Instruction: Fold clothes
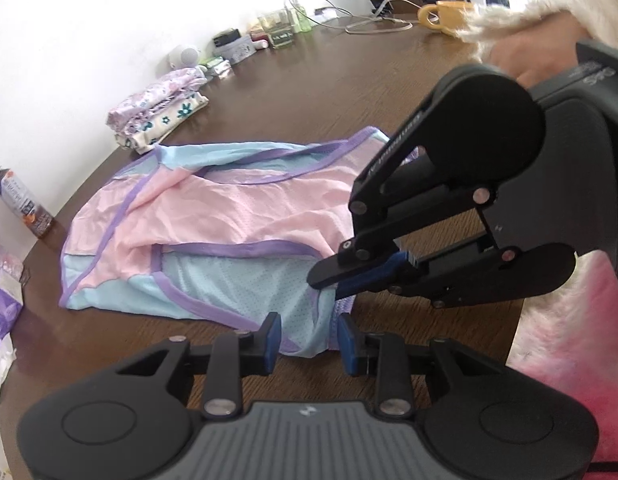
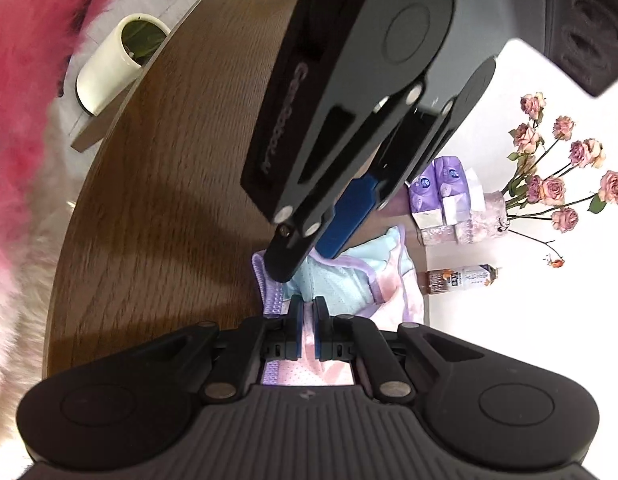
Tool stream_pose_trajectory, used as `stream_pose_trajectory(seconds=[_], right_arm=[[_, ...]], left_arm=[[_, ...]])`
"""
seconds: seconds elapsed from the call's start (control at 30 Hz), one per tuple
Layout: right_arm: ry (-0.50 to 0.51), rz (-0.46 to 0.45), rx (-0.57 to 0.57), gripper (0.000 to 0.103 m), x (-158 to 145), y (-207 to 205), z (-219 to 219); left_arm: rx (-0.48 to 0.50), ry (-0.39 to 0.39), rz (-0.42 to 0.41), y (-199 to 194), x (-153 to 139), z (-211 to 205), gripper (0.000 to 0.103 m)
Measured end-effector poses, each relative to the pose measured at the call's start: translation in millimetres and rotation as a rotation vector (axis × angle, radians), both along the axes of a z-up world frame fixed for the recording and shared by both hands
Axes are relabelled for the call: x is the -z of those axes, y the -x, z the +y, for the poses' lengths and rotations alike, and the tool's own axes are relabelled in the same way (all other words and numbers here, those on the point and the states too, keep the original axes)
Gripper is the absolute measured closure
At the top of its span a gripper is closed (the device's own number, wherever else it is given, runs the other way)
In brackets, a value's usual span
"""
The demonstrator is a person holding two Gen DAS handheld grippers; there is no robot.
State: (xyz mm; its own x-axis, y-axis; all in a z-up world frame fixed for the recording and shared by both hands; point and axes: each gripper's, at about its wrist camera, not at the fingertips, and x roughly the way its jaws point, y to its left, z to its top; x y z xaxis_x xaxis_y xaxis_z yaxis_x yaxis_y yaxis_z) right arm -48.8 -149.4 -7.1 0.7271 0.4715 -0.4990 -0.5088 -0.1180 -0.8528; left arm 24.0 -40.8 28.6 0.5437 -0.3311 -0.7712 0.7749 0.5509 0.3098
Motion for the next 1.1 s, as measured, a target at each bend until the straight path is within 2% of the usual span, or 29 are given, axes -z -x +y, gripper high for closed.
stream_pose_trajectory(seconds=[0.03,0.07,0.1,0.13,0.2,0.3,0.33,0.47,0.63,0.8,0.97,1.1], right_arm=[[-0.002,0.003,0.001,0.097,-0.3,0.0,-0.3],[-0.005,0.009,0.003,0.096,-1.0,-0.2,-0.6],[-0.013,0.034,0.009,0.094,-4.1,-1.4,-1.1],[-0.028,0.098,0.027,0.087,-12.5,-4.1,-1.8],[-0.070,0.269,0.076,0.081,-34.7,-15.1,-3.5],[-0.158,0.558,0.179,0.081,-70.5,-50.9,-5.7],[-0.182,0.624,0.210,0.081,-78.2,-64.3,-5.5],[-0.202,0.805,0.267,0.081,-87.3,-107.1,-0.3],[-0.199,1.004,0.236,0.081,-89.7,-136.1,1.8],[-0.221,1.031,0.260,0.081,-91.6,-143.8,0.9],[-0.155,1.001,0.219,0.081,-87.1,-138.9,1.6],[-0.193,1.021,0.236,0.081,-94.8,-147.6,-4.0]], left_arm=[[0.005,-0.008,-0.014,0.3,2.4,-1.2,0.097],[0.013,-0.020,-0.033,1.8,4.5,-2.4,0.102],[0.021,-0.032,-0.053,3.4,6.5,-3.7,0.102],[0.030,-0.047,-0.075,5.5,8.6,-5.0,0.102],[0.052,-0.087,-0.132,12.3,12.3,-7.8,0.102],[0.095,-0.151,-0.196,22.6,19.1,-12.6,0.102],[0.110,-0.172,-0.214,26.0,21.6,-14.2,0.102],[0.153,-0.238,-0.273,34.6,32.1,-19.3,0.102],[0.176,-0.278,-0.309,39.9,39.3,-20.9,0.102],[0.183,-0.278,-0.314,39.6,40.8,-21.0,0.102],[0.178,-0.268,-0.308,39.4,39.8,-20.8,0.102],[0.179,-0.268,-0.308,40.2,39.4,-20.5,0.102]])
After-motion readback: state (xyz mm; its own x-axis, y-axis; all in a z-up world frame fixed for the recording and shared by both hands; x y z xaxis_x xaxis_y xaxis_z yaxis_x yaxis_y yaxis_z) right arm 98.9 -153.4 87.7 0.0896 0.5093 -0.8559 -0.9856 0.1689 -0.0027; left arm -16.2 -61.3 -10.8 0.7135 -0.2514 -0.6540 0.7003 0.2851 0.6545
